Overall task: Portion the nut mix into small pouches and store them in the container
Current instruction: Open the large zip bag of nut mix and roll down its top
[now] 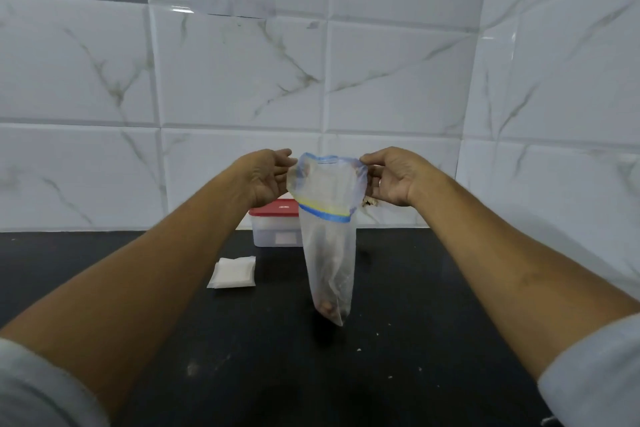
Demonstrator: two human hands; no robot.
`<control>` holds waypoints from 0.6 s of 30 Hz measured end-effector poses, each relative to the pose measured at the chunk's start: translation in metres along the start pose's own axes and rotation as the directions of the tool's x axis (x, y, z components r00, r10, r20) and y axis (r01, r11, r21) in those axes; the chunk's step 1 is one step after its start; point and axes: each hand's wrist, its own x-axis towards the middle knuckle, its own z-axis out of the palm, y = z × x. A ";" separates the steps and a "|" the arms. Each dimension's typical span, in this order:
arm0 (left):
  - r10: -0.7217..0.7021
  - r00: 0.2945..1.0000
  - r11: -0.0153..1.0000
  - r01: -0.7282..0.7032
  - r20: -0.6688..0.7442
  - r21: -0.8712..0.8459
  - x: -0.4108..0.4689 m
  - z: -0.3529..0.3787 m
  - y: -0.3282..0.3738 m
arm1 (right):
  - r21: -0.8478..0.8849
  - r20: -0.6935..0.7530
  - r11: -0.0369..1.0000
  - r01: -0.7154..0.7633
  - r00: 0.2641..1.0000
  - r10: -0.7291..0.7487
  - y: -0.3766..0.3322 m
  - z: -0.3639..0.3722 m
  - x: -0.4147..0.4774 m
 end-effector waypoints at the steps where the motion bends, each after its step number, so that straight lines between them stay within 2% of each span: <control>1: 0.020 1.000 0.997 -0.021 0.006 0.071 -0.002 0.000 -0.003 | -0.067 0.015 0.998 0.008 1.000 -0.007 0.002 0.000 -0.003; 7: 0.059 0.998 0.908 -0.068 0.036 0.413 -0.001 -0.013 -0.027 | -0.432 0.033 0.902 -0.007 0.999 0.023 0.023 -0.007 -0.003; 11: 0.074 0.997 0.856 -0.075 0.024 0.511 -0.005 -0.020 -0.030 | -0.618 0.086 0.786 -0.027 0.991 0.101 0.020 -0.008 -0.009; 14: 0.064 0.997 0.831 -0.081 0.051 0.551 -0.008 -0.025 -0.031 | -0.690 0.147 0.724 -0.014 0.976 0.159 0.022 0.000 -0.018; 18: 0.023 0.998 0.772 -0.050 0.050 0.634 -0.018 -0.029 -0.032 | -0.698 0.130 0.716 0.010 0.985 0.114 0.028 0.009 -0.018</control>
